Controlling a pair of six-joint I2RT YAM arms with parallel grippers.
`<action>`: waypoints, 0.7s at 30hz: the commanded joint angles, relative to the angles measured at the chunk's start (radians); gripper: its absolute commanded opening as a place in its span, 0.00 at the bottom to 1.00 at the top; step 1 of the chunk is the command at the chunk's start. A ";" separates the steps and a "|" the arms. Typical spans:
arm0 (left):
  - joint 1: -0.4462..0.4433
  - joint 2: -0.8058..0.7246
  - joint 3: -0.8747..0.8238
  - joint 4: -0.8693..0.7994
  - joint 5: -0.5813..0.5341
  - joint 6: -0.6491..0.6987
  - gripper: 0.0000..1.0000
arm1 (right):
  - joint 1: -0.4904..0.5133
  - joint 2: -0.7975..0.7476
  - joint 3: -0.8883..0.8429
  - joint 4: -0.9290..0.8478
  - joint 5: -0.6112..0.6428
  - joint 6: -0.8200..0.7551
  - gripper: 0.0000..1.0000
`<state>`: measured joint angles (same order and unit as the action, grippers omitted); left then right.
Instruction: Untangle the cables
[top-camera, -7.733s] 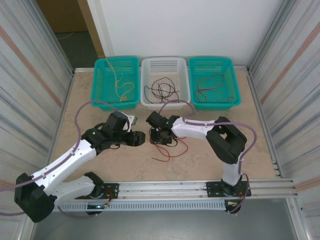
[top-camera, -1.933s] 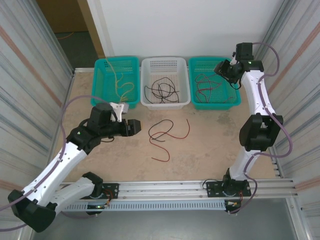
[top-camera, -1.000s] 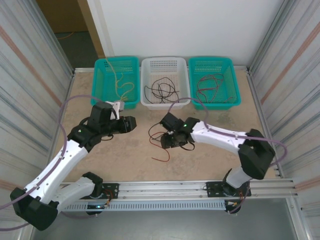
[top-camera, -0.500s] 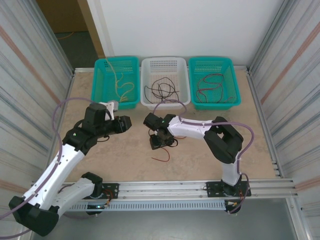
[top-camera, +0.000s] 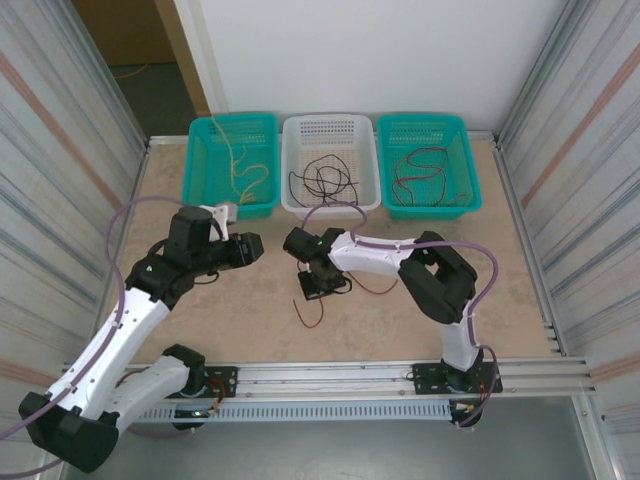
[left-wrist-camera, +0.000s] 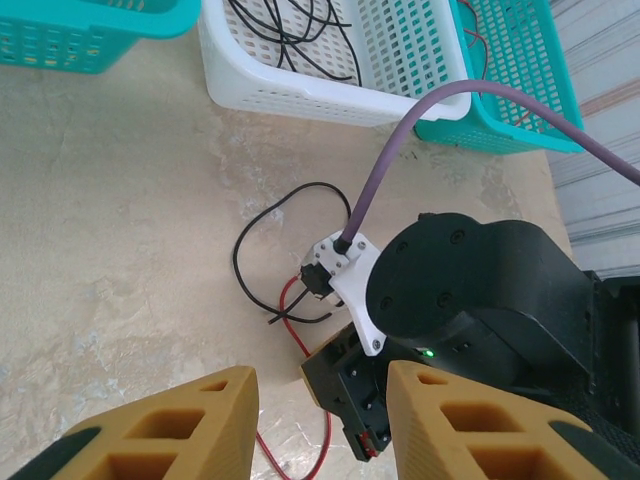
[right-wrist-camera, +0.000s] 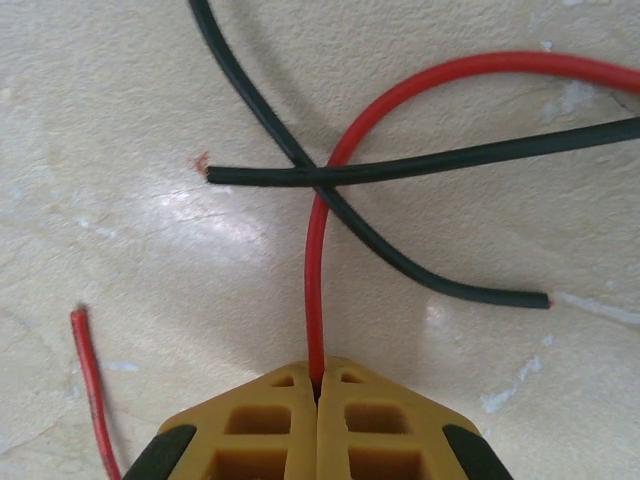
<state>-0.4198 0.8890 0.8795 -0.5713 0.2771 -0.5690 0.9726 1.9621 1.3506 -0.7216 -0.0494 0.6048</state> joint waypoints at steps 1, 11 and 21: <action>0.005 -0.010 -0.021 0.043 0.064 -0.011 0.44 | 0.024 -0.126 -0.033 0.019 0.041 0.014 0.00; -0.079 0.042 -0.052 0.161 0.140 -0.088 0.51 | 0.041 -0.457 -0.066 0.062 0.215 0.053 0.00; -0.178 0.077 -0.124 0.348 0.170 -0.276 0.54 | 0.066 -0.630 -0.057 0.115 0.336 0.055 0.00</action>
<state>-0.5865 0.9615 0.7696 -0.3042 0.4198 -0.7696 1.0222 1.3815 1.2865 -0.6292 0.2161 0.6453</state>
